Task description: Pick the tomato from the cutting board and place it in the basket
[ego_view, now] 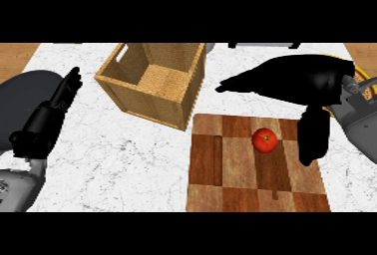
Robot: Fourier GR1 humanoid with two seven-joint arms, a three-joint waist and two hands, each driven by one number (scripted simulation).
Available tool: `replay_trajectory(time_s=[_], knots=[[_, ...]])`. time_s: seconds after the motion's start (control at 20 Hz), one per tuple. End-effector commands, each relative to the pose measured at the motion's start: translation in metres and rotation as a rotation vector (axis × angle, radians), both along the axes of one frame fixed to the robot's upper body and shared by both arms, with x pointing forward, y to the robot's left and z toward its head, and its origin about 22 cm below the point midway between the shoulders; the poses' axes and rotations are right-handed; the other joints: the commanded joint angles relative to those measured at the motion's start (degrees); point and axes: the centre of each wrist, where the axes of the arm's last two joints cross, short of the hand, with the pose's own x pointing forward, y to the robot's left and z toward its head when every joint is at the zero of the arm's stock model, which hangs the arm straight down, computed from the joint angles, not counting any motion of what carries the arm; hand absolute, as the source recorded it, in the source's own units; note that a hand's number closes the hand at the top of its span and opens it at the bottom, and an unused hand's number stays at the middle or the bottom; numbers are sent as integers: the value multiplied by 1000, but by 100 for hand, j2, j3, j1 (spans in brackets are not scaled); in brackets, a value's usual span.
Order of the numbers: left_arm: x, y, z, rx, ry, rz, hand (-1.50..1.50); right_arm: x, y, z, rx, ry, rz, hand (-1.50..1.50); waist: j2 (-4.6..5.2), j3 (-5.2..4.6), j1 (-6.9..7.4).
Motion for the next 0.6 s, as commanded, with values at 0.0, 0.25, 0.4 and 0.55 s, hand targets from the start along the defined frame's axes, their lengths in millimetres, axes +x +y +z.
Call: replay_trajectory(time_s=[0.0, 0.25, 0.4, 0.55], knots=[[0, 14, -4, 0, -6, 0, 0, 23, 6, 14, -91, 39, -4, -150, 16, 4, -1], [-1, 8, -10, 2, -5, 21, 0, 30, 11, -18, -117, 64, -4, -150, 15, 8, -18], [0, 7, -7, 11, 11, 14, 0, 14, -5, -43, -119, 41, 19, -150, 2, 12, -77], [-1, 6, -9, -9, -1, 8, 0, 22, 5, -63, -176, 45, 44, -150, 16, 12, -36]])
